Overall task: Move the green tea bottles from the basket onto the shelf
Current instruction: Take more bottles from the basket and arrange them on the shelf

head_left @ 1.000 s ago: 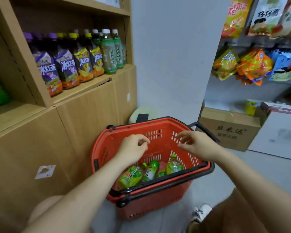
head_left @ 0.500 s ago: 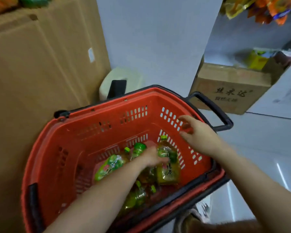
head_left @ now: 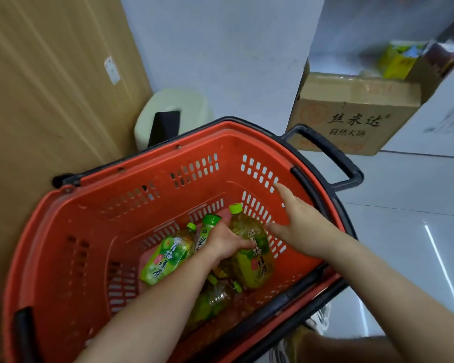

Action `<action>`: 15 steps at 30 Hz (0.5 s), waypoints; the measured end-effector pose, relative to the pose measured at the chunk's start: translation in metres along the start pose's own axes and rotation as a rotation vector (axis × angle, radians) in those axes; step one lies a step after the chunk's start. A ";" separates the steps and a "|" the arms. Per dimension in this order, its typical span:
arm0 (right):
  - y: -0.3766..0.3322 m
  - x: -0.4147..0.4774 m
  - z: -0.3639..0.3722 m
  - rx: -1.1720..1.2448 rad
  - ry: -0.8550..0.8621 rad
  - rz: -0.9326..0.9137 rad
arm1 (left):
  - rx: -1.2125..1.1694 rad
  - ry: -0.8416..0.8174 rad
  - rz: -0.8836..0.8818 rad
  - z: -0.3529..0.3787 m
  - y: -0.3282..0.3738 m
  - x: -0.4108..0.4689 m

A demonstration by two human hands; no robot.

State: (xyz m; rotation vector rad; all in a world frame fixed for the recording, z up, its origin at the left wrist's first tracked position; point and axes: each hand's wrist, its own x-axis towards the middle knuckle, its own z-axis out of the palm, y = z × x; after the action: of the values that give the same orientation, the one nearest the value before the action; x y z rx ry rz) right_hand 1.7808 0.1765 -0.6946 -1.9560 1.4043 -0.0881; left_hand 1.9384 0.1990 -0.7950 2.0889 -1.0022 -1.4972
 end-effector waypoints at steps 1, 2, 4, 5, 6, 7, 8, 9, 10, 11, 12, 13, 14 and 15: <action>0.001 0.001 0.004 0.020 -0.003 0.024 | 0.025 0.046 0.046 -0.002 0.001 -0.005; 0.003 0.002 0.008 0.045 -0.001 0.053 | 0.066 0.086 0.098 -0.006 0.003 -0.009; 0.005 0.007 0.015 0.139 -0.048 0.127 | 0.218 0.144 0.221 -0.017 0.017 -0.022; 0.001 0.009 0.017 0.219 -0.085 0.157 | 0.294 0.165 0.282 -0.023 0.025 -0.029; -0.005 0.011 0.019 0.306 -0.105 0.165 | 0.333 0.178 0.348 -0.030 0.031 -0.036; -0.013 0.012 0.020 0.375 -0.086 0.162 | 0.329 0.189 0.409 -0.035 0.037 -0.042; -0.020 0.014 0.021 0.420 -0.024 0.140 | 0.283 0.204 0.447 -0.039 0.040 -0.048; -0.026 0.018 0.021 0.448 0.053 0.121 | 0.221 0.223 0.471 -0.042 0.042 -0.055; -0.033 0.021 0.023 0.473 0.128 0.106 | 0.173 0.233 0.482 -0.045 0.041 -0.060; -0.040 0.023 0.023 0.500 0.186 0.118 | 0.156 0.234 0.497 -0.048 0.039 -0.064; -0.046 0.025 0.025 0.509 0.225 0.130 | 0.151 0.208 0.509 -0.051 0.037 -0.064; -0.049 0.025 0.028 0.467 0.249 0.133 | 0.106 0.145 0.518 -0.057 0.033 -0.063; -0.050 0.026 0.032 0.406 0.264 0.116 | 0.017 0.056 0.508 -0.066 0.028 -0.062; -0.051 0.026 0.036 0.371 0.273 0.100 | -0.087 -0.020 0.481 -0.077 0.023 -0.058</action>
State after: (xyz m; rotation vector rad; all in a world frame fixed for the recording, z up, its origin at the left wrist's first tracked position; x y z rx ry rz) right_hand 1.8481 0.1808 -0.7008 -1.6060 1.5293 -0.5474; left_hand 1.9923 0.2189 -0.7141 1.6210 -1.3066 -1.2859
